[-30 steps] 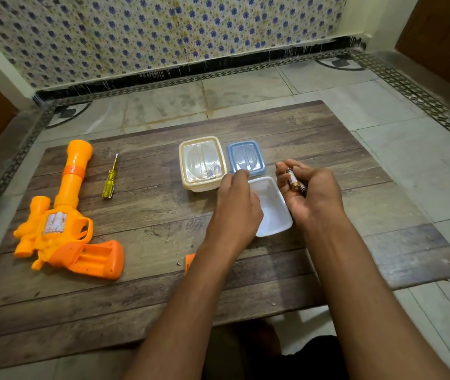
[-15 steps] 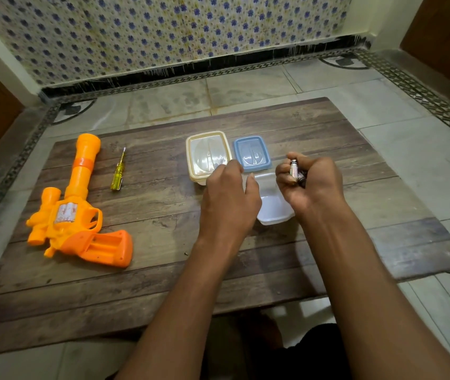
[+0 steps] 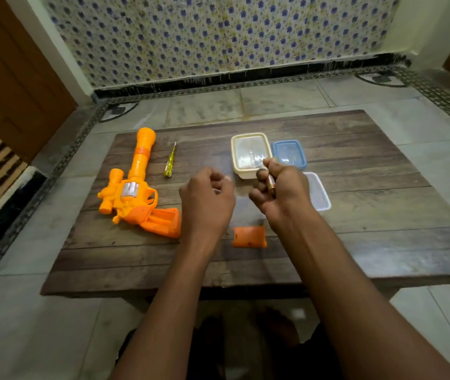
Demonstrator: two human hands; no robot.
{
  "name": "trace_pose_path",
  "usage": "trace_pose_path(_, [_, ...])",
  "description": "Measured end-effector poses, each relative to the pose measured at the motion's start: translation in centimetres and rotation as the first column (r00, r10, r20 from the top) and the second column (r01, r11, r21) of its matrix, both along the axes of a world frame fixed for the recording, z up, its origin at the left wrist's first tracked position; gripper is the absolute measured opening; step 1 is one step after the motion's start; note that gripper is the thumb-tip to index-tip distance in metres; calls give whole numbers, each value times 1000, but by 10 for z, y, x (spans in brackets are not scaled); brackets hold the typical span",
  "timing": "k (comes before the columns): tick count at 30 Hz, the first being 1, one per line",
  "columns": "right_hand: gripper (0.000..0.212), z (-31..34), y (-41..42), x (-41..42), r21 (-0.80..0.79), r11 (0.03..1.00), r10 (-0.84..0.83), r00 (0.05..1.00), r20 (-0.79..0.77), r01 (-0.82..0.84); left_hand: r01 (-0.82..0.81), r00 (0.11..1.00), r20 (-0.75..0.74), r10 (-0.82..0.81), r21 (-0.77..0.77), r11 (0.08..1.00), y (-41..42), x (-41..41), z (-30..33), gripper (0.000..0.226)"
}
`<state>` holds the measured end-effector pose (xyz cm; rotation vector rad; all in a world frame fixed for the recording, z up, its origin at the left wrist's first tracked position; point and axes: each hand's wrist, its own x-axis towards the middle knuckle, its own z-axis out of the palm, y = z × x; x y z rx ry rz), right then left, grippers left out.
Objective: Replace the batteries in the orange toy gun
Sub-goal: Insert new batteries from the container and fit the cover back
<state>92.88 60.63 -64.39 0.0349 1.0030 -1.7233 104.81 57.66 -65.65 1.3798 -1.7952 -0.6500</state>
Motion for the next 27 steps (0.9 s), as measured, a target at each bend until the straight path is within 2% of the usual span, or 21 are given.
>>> trace_pose_path(4, [29, -1, 1, 21, 52, 997, 54, 996, 70, -58, -107, 994, -25, 107, 1, 994, -3, 30, -7, 7])
trace_pose_path(8, [27, -9, -9, 34, 138, 989, 51, 997, 62, -59, -203, 977, -55, 204, 26, 979, -5, 54, -13, 14])
trace_pose_path(13, [25, -15, -28, 56, 167, 982, 66, 989, 135, -88, -389, 919, -45, 391, 56, 920, -23, 76, -14, 15])
trace_pose_path(19, [28, -15, -39, 77, 101, 992, 53, 977, 205, -75, -582, 812, 91, 577, 204, 787, -39, 90, -23, 52])
trace_pose_path(23, [22, -14, -43, 83, 57, 997, 33, 984, 174, -43, -570, 805, 36, 592, 325, 755, -47, 99, -25, 72])
trace_pose_path(27, [23, -15, -46, 88, 28, 998, 48, 997, 58, -50, -534, 792, -62, 608, 413, 738, -50, 102, -26, 76])
